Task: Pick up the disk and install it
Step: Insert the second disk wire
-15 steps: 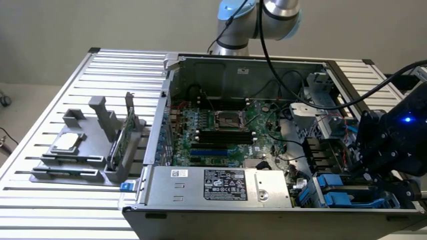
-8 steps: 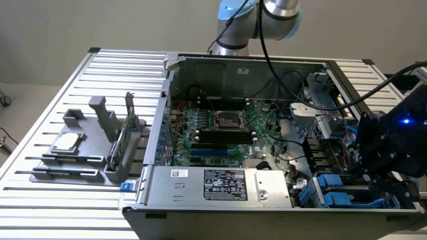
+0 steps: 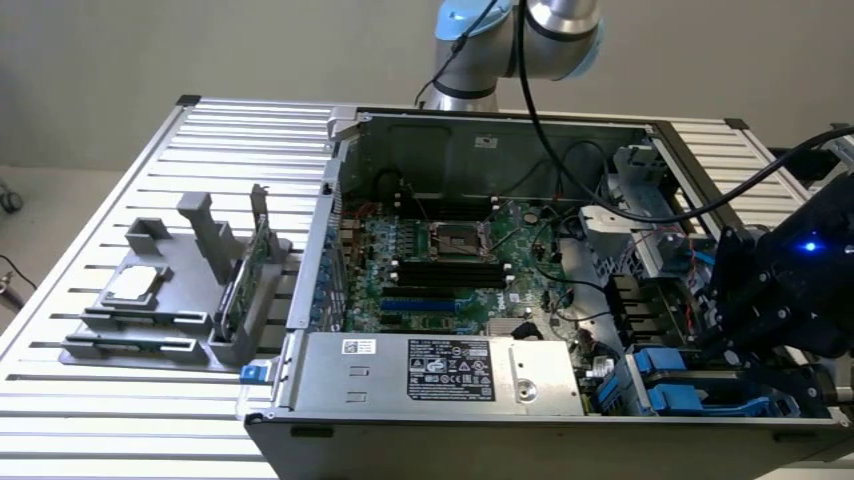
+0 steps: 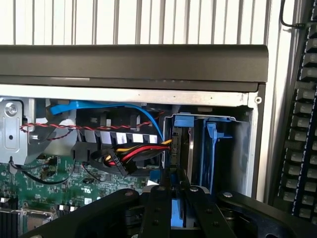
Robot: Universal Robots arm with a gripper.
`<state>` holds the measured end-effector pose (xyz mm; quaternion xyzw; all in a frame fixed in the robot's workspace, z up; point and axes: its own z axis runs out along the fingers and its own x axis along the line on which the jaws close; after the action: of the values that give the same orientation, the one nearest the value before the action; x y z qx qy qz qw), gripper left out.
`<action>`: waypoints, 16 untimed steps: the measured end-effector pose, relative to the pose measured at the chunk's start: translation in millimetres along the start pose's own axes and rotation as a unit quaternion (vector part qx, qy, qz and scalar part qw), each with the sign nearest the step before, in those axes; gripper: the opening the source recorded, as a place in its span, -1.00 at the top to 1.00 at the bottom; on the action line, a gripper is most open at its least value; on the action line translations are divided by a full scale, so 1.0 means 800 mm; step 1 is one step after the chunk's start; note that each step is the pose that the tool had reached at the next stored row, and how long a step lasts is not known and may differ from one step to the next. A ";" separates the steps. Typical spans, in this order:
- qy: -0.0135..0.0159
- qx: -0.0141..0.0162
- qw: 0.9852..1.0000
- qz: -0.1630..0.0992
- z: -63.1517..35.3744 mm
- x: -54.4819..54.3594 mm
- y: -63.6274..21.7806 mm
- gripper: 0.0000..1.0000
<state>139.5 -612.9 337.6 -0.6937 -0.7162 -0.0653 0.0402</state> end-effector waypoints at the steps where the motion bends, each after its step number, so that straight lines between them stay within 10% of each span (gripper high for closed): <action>1: 0.000 0.000 1.000 0.000 0.000 0.000 0.000 0.66; 16: 0.004 0.000 1.000 0.000 0.005 -0.006 0.000 0.66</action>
<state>139.5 -617.4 333.2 -0.6937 -0.7158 -0.0681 0.0428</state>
